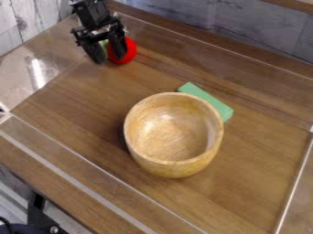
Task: Move the red fruit to the right
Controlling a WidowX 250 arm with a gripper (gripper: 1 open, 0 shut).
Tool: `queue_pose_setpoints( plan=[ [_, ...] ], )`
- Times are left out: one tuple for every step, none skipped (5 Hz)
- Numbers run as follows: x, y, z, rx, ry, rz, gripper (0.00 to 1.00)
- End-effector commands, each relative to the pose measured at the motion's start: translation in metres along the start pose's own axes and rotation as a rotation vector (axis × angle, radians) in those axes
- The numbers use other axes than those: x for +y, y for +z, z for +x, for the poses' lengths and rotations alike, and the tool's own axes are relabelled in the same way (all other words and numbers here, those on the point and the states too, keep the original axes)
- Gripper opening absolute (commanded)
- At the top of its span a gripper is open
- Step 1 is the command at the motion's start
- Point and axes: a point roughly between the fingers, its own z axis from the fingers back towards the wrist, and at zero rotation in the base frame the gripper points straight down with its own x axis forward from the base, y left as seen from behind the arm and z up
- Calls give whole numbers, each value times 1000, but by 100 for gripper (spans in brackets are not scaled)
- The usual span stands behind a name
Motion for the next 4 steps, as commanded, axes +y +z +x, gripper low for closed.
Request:
queue_pose_setpoints(
  plan=[
    [-16,30,15,-93,-51,25,0],
    [-21,29,12,-98,-57,24,0],
    [-27,27,10,-101,-62,17,0],
    [-34,25,9,-103,-67,9,0]
  ],
)
